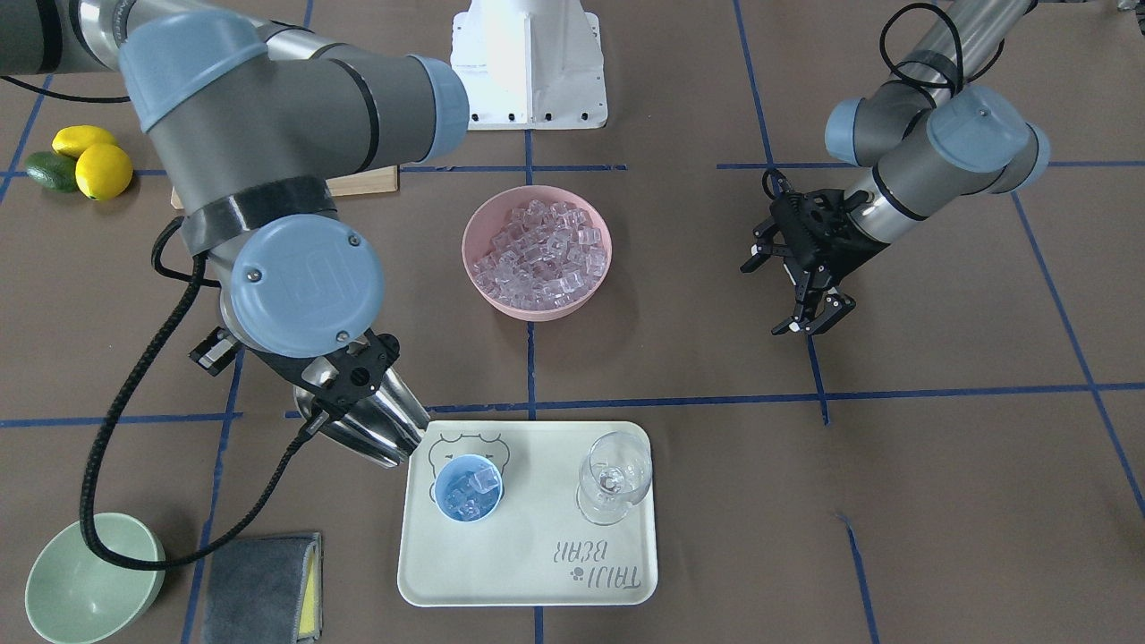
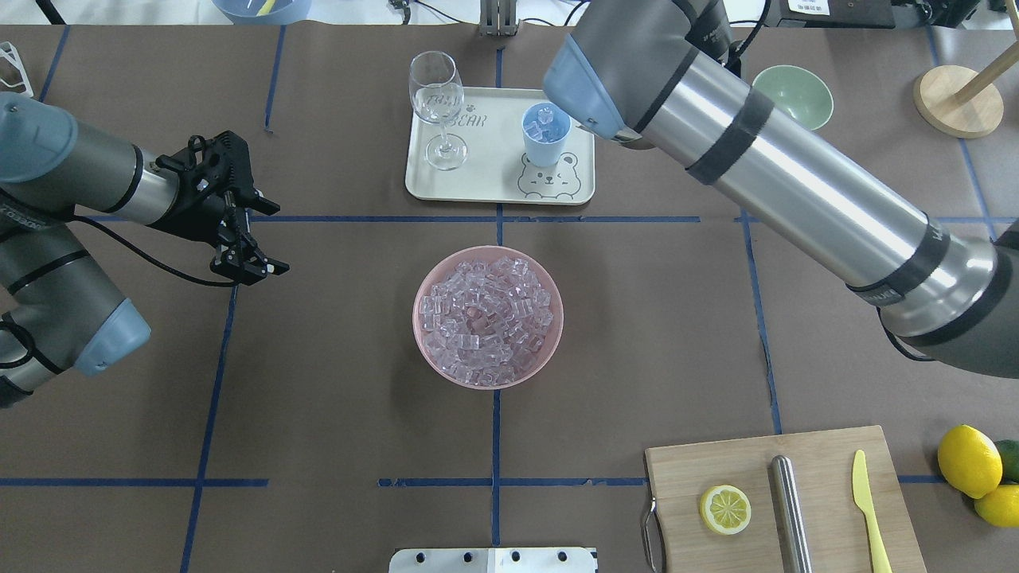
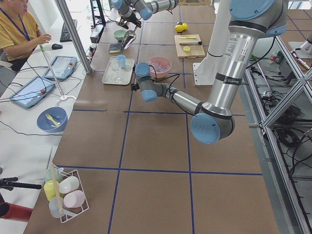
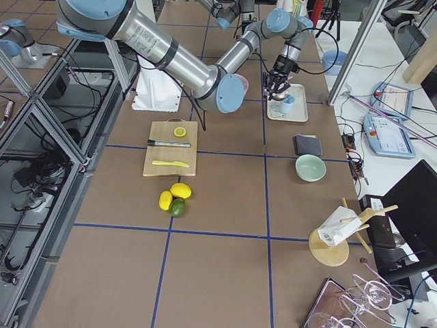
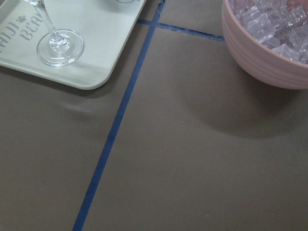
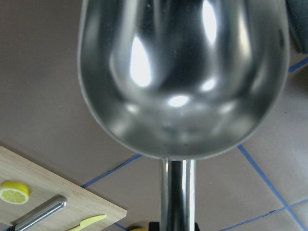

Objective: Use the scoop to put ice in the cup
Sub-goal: 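Carry the empty scoop back toward its spot near the cutting board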

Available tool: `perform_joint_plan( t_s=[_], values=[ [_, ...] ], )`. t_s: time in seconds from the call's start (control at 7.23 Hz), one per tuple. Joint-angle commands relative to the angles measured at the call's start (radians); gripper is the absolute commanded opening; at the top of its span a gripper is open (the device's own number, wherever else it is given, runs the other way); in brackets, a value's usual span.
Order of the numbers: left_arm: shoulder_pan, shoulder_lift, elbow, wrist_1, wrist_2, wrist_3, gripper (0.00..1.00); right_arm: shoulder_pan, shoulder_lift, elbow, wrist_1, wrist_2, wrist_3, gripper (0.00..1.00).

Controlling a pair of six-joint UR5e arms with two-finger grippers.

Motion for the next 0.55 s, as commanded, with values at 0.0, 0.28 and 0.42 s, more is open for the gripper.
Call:
perform_joint_plan(
  t_s=[0.0,0.28,0.42],
  values=[
    [0.000,0.000,-0.001,0.000,-0.001,0.002,1.00,0.027,-0.217,0.290,0.028,0.061,0.086,0.00],
    [0.000,0.000,-0.001,0.002,0.000,0.001,1.00,0.027,-0.475,0.496,0.205,0.168,0.259,0.00],
    [0.000,0.001,-0.001,0.002,0.000,0.001,1.00,0.030,-0.594,0.552,0.286,0.251,0.340,0.00]
  ],
)
